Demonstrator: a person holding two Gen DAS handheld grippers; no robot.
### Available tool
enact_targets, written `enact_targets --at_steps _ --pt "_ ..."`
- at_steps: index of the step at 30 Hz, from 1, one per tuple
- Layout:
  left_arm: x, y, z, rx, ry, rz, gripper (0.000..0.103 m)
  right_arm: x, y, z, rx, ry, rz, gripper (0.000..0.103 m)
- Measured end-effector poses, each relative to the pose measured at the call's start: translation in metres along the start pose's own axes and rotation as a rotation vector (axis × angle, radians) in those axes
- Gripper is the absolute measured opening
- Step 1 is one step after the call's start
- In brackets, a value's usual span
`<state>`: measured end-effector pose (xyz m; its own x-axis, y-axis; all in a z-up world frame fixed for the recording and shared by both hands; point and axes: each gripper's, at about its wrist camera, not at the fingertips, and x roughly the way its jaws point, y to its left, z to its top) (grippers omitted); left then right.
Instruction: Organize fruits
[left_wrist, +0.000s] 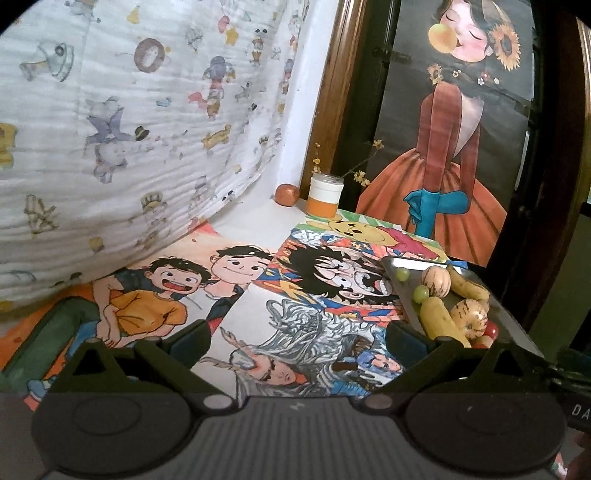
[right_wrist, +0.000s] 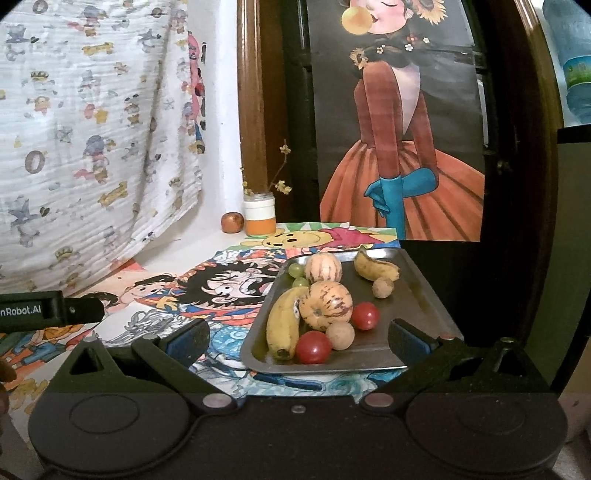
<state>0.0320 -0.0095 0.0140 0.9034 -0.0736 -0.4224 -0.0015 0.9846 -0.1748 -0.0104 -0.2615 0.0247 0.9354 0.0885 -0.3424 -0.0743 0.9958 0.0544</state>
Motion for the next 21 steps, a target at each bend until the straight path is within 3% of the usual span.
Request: enact_targets --at_steps 13,21 --pt "-0.018 0.011 -0.017 0.067 -0.035 0.05 0.103 -0.004 0.008 -0.014 -0.012 0.01 0.025 0.102" --pt "-0.024 0.014 -0.024 0.073 -0.039 0.042 0.103 -0.006 0.006 -0.018 0.0 0.019 0.029 0.102"
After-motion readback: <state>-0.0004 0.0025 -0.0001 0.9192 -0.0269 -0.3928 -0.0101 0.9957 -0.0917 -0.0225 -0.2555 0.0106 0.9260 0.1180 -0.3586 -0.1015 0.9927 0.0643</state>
